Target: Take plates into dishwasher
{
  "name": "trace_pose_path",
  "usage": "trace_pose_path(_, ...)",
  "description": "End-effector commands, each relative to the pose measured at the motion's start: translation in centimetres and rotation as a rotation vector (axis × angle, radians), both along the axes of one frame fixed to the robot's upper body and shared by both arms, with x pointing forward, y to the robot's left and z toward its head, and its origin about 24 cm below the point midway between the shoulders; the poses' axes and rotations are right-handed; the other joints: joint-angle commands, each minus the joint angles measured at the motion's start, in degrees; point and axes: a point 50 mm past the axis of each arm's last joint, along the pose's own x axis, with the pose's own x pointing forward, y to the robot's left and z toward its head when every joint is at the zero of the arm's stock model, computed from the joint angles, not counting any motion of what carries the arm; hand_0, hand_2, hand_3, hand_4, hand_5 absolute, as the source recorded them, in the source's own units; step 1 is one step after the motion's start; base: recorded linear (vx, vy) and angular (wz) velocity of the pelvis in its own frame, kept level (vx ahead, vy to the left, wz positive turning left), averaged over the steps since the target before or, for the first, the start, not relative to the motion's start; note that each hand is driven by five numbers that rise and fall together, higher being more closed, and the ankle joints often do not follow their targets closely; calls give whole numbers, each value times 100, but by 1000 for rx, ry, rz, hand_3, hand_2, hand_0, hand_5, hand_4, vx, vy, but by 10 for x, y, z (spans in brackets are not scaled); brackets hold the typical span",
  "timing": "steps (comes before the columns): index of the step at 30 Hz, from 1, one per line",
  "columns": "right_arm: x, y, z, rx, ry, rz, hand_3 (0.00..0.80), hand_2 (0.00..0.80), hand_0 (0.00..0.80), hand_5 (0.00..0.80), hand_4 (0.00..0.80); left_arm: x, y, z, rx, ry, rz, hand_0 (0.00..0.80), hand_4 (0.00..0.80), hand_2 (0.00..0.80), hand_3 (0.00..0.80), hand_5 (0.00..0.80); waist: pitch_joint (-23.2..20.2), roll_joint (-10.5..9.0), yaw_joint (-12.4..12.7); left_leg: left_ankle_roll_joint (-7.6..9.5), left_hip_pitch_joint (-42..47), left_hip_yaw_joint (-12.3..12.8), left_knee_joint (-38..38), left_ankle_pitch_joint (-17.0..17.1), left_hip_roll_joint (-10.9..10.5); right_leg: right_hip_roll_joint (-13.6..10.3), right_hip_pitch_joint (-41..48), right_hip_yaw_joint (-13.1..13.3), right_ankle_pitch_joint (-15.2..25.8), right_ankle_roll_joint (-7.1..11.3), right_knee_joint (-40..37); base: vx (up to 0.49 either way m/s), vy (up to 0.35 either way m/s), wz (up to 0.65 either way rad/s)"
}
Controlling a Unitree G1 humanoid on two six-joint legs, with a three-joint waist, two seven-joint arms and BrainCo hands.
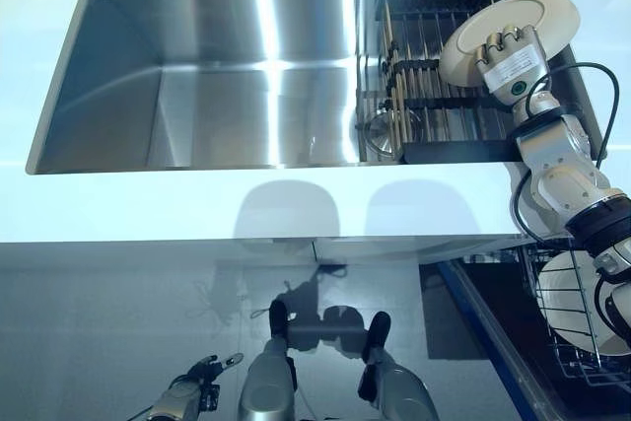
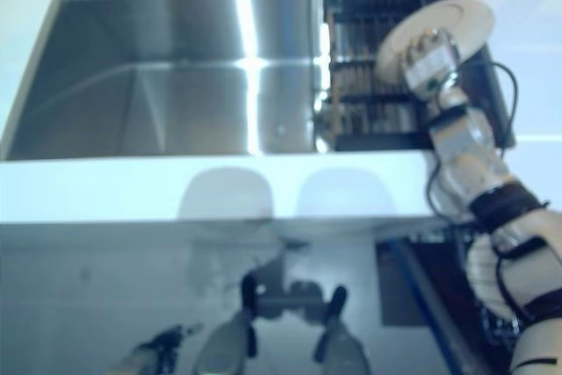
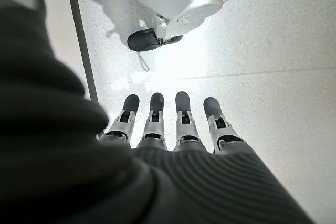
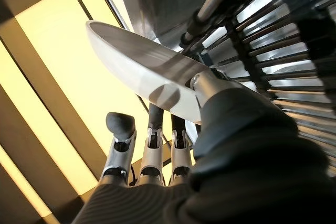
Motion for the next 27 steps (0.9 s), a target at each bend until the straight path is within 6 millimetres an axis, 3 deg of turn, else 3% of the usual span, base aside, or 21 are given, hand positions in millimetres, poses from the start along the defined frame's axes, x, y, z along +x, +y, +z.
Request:
trace_pose_path(1,-8,-26,42,9,-152,-74,800,800,800,800,800,7,-4,0,25,9,-39,0,0,0,0,0,-86,-205,96,98,-44,44,-23,-274,-261,0,14,-61,-184,412,-8,0,0,0)
trace_pose_path(17,-31,-19,100,110,-407,141,800,800,800,800,800,-5,-2,-3,47,31,-32,0,0,0,0,0,-313,-274,85,120,80,-48,-23,-344,-285,47,155,-11,-268,411,-8,0,0,0)
trace_pose_path(27,-43,-33,116,276,-481,184,800,800,800,800,800,-13,2,-5,55,46,-34,0,0,0,0,0,-504,-358,57,141,215,-96,-23,-417,-293,79,297,37,-345,390,-8,14,1,1)
